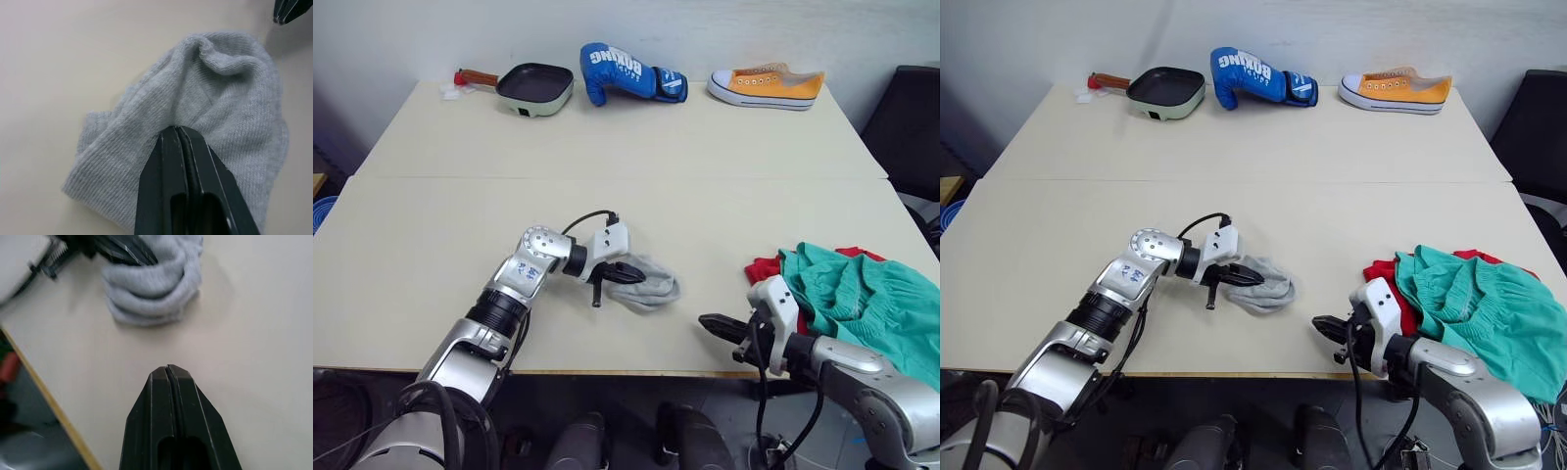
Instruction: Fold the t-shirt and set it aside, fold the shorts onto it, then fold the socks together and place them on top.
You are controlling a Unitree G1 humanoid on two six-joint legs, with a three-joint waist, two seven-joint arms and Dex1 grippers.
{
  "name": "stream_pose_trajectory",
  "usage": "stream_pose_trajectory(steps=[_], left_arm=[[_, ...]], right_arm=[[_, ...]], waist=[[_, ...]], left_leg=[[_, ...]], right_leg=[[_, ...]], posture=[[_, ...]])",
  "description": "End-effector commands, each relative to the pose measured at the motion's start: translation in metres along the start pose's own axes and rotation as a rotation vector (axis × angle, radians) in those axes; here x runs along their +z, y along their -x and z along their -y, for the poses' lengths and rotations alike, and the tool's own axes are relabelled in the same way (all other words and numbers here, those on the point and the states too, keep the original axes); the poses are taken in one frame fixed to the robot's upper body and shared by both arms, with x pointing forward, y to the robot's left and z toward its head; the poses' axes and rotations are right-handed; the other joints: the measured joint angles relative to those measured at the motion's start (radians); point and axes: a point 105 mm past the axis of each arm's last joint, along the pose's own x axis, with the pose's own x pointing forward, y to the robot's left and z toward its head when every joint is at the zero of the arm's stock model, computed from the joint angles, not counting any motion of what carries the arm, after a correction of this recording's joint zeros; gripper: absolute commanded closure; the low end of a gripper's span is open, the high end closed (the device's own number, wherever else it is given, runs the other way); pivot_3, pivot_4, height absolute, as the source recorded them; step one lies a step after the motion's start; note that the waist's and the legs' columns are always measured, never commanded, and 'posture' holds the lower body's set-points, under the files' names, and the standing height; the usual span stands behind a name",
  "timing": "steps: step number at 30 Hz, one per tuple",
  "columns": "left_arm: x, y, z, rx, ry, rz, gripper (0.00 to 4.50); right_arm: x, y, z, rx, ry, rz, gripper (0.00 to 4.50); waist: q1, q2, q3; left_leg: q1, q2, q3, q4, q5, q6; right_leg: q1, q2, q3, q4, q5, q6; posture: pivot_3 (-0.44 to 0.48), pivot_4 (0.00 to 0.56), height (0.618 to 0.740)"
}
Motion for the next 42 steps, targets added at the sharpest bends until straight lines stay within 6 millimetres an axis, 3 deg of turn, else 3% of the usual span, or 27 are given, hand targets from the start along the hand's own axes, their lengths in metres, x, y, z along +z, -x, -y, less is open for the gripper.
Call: stream_pose_trajectory(steps=[1, 5, 8, 11, 15, 19, 22, 28, 33, 35, 37, 42], left_arm=[[-0.010, 0.002, 0.006, -0.013, 0.035, -0.034, 4.50], [-0.008, 0.004, 0.004, 0.015, 0.033, -0.028, 4.50], [-0.006, 0.006, 0.004, 0.028, 0.041, -0.022, 4.50], [-0.007, 0.007, 0.005, 0.036, 0.044, -0.024, 4.50], [-0.007, 0.008, 0.006, 0.052, 0.049, -0.023, 4.50], [-0.006, 0.009, 0.006, 0.067, 0.057, -0.015, 4.50], [-0.007, 0.011, 0.004, 0.088, 0.063, -0.013, 4.50], [-0.006, 0.014, 0.000, 0.125, 0.094, 0.017, 4.50], [0.018, 0.027, -0.004, 0.113, 0.138, 0.163, 4.50], [0.036, 0.041, 0.003, 0.028, 0.187, 0.253, 4.50], [0.057, 0.057, 0.014, -0.084, 0.210, 0.340, 3.86], [0.099, 0.083, 0.023, -0.244, 0.258, 0.472, 2.24]], right_arm=[[-0.002, -0.007, -0.006, 0.051, -0.233, 0.017, 3.67], [-0.003, -0.029, -0.010, 0.107, -0.405, -0.013, 2.27], [-0.009, -0.047, -0.009, 0.101, -0.423, -0.104, 1.25], [0.002, -0.070, -0.003, 0.109, -0.514, -0.086, 0.20], [0.022, -0.095, 0.012, 0.083, -0.657, -0.013, 0.03], [0.029, -0.104, 0.010, 0.089, -0.668, -0.016, 0.03], [0.027, -0.105, 0.003, 0.102, -0.637, -0.032, 0.71], [0.033, -0.099, -0.003, 0.119, -0.553, -0.005, 2.89], [0.048, -0.083, -0.006, 0.114, -0.426, 0.065, 4.41], [0.053, -0.067, -0.007, 0.088, -0.349, 0.102, 4.43], [0.061, -0.045, -0.010, 0.084, -0.306, 0.175, 4.43], [0.088, 0.031, -0.014, 0.014, -0.190, 0.398, 4.43]], waist=[[-0.005, 0.000, 0.000], [-0.015, 0.001, 0.000], [-0.017, 0.001, 0.000], [-0.025, -0.001, -0.002], [-0.039, 0.000, -0.002], [-0.041, 0.001, -0.003], [-0.042, 0.001, -0.003], [-0.043, 0.001, -0.003], [-0.037, 0.001, -0.003], [-0.037, 0.001, -0.003], [-0.039, 0.001, -0.003], [-0.031, 0.003, -0.001]], left_leg=[[0.000, 0.000, 0.000, 0.000, 0.000, 0.000], [-0.002, 0.000, 0.000, -0.002, -0.001, 0.001], [-0.002, 0.000, 0.000, -0.003, 0.000, 0.001], [-0.002, 0.000, 0.001, -0.003, 0.000, 0.001], [0.000, 0.000, 0.001, -0.003, 0.000, 0.002], [0.000, 0.000, 0.001, -0.003, 0.000, 0.002], [0.000, 0.000, 0.001, -0.003, 0.000, 0.002], [-0.002, 0.000, 0.001, -0.003, 0.000, 0.001], [-0.003, -0.001, 0.001, -0.004, 0.000, 0.002], [-0.006, -0.001, 0.001, -0.004, 0.000, 0.002], [-0.018, -0.002, 0.001, -0.002, 0.000, 0.002], [-0.021, -0.002, 0.000, -0.002, 0.001, 0.002]], right_leg=[[0.000, 0.000, 0.000, 0.000, 0.000, 0.000], [-0.003, 0.000, 0.001, 0.000, 0.000, -0.001], [-0.004, 0.000, 0.001, 0.003, -0.001, -0.001], [-0.003, 0.000, 0.001, 0.003, -0.001, -0.001], [-0.003, 0.000, 0.002, 0.005, -0.001, -0.001], [-0.003, -0.001, 0.002, 0.008, -0.001, -0.001], [-0.003, -0.001, 0.002, 0.008, -0.001, -0.001], [-0.005, 0.000, 0.003, 0.008, -0.001, -0.001], [-0.005, -0.001, 0.003, 0.006, -0.001, -0.001], [-0.008, -0.001, 0.003, 0.006, -0.001, -0.001], [-0.020, -0.001, 0.004, 0.008, 0.000, -0.001], [-0.024, 0.000, 0.003, 0.009, 0.000, -0.001]], posture=[[0.000, 0.150, 0.740], [0.000, 0.150, 0.740], [0.000, 0.150, 0.740], [0.000, 0.150, 0.740], [0.000, 0.150, 0.740], [0.000, 0.150, 0.740], [0.000, 0.150, 0.740], [0.000, 0.150, 0.740], [0.000, 0.150, 0.740], [0.000, 0.150, 0.740], [0.000, 0.150, 0.740], [0.000, 0.150, 0.740]])
